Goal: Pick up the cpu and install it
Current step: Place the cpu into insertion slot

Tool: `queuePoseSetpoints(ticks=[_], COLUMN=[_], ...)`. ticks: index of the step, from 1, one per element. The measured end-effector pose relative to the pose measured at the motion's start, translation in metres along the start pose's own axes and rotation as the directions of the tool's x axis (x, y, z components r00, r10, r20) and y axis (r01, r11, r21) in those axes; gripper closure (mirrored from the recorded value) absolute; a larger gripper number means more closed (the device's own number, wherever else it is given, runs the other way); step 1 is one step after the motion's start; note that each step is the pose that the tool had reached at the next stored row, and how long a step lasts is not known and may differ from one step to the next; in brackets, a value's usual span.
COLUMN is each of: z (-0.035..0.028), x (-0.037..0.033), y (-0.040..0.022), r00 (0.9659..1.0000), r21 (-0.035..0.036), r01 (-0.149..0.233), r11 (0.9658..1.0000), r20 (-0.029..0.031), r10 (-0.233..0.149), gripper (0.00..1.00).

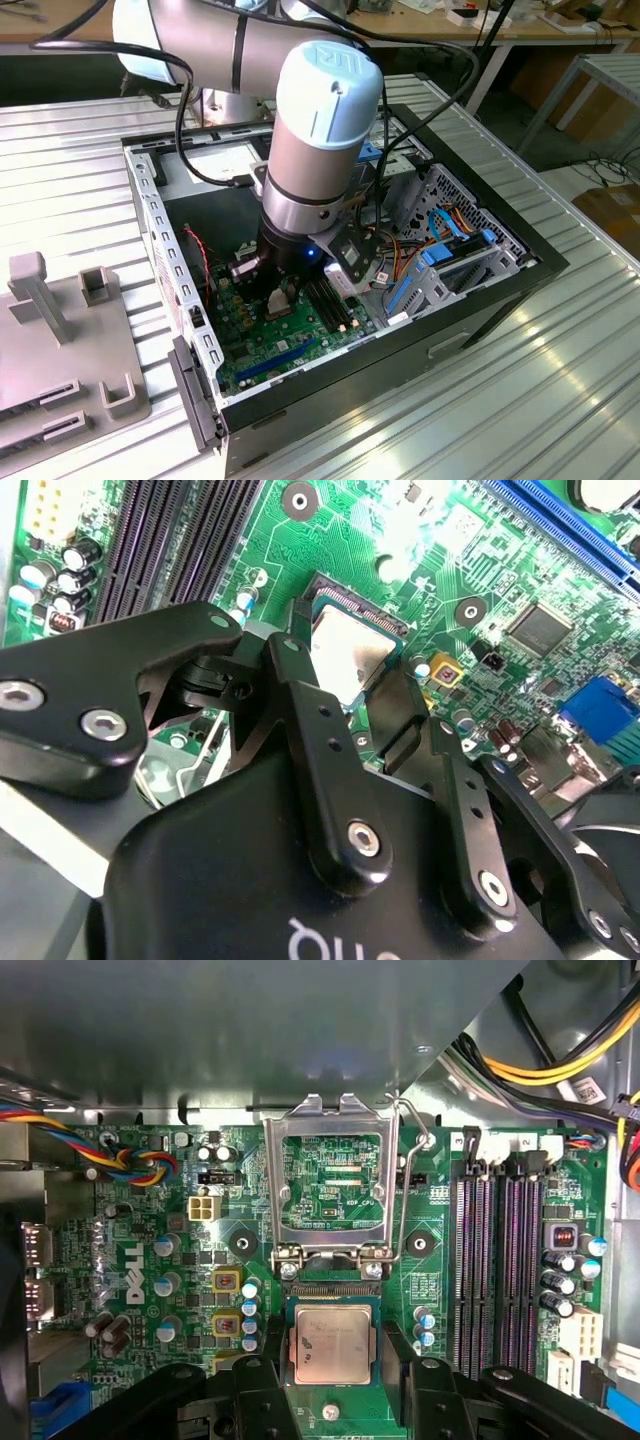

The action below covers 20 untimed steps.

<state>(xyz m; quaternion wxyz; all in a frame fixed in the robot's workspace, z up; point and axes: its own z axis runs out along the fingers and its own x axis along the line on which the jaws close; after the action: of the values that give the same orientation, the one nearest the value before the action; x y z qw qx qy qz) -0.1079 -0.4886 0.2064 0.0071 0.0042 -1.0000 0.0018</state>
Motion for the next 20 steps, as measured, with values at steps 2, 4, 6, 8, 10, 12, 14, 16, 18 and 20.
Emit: queuePoseSetpoints(ticks=[2, 4, 6, 8, 10, 12, 14, 16, 18, 20], z=[0.0008, 0.0015, 0.0023, 0.0028, 0.0031, 0.0034, 0.0034, 0.0034, 0.0034, 0.0035], x=[0.0, 0.0, 0.0, 0.0, 0.0, -0.0001, -0.0001, -0.0001, -0.0001, 0.0], y=[-0.0002, -0.0006, -0.0008, -0.0009, -0.0009, -0.0009, -0.0009, -0.0009, -0.0009, -0.0009], r00=[1.0, 1.0, 1.0, 1.0, 1.0, 1.0, 1.0, 1.0, 1.0, 1.0], r21=[-0.0012, -0.0026, -0.0039, -0.0039, -0.004, -0.0039, -0.0039, -0.0039, -0.004, -0.004], r01=[0.0, 0.0, 0.0, 0.0, 0.0, 0.0, 0.0, -0.002, -0.003, -0.004], r11=[1.0, 1.0, 1.0, 1.0, 1.0, 1.0, 1.0, 1.0, 1.0, 1.0], r20=[0.0, 0.0, 0.0001, 0.0, 0.0, 0.0, 0.0, 0.0, 0.0, 0.0], r10=[0.0, 0.0, 0.0, 0.0, 0.0, 0.0, 0.0, 0.002, 0.003, 0.004], gripper=[0.53, 0.53, 0.53, 0.53, 0.53, 0.53, 0.53, 0.53, 0.53, 0.53])
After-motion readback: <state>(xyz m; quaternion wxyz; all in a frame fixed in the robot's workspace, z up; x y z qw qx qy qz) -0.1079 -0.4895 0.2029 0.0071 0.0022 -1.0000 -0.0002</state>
